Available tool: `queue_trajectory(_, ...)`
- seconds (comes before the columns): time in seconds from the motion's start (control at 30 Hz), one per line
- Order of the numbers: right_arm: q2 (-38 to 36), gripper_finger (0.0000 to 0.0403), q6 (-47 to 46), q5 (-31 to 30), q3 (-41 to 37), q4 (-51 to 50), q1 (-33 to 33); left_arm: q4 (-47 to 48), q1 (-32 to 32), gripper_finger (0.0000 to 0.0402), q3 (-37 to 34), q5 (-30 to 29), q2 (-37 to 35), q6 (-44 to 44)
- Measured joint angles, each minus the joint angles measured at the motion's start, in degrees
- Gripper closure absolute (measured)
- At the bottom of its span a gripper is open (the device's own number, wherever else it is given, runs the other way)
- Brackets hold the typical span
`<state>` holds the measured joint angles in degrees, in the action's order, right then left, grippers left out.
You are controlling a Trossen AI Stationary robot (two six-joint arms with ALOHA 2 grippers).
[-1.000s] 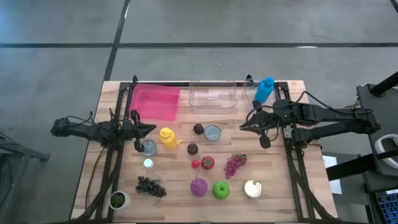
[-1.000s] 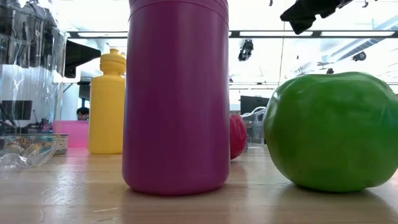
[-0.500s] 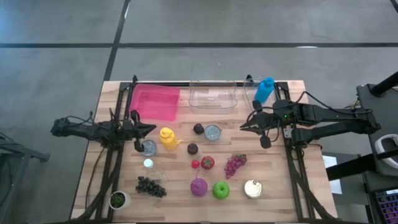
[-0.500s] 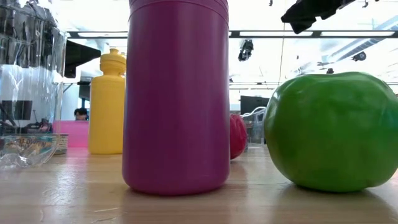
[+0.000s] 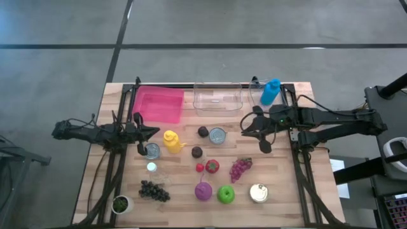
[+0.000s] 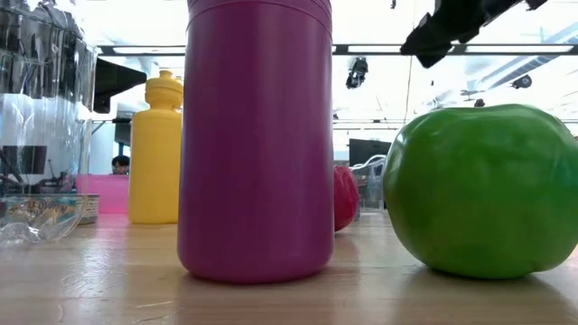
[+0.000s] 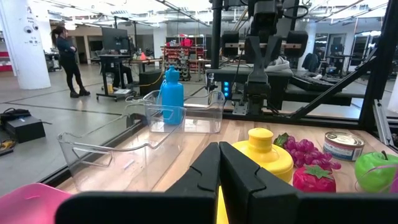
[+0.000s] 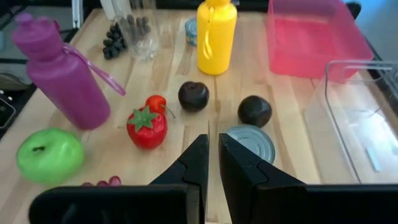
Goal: Pick & Place Food Item
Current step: Put the dark blue tuna can into the left transparent bin
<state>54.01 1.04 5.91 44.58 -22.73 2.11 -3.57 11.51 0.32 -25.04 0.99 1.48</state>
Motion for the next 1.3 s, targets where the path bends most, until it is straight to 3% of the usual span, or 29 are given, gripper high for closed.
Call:
queue_trajectory(0.4,3.90,0.0371,0.31,0.00,-0.02,4.49,0.00,-1.15,-0.02,0.0389,0.44,-0.07,-0.01,3.65)
queue_trajectory(1.0,7.42,0.0371,-5.48,-4.77,-0.24,6.65,-0.09,-1.50,-0.02,0.0399,11.65,-0.02,0.76,5.44)
queue_trajectory(1.3,15.43,0.0371,-6.90,-6.14,-0.24,9.67,-0.11,1.43,0.02,0.0400,21.10,-0.39,14.44,9.15)
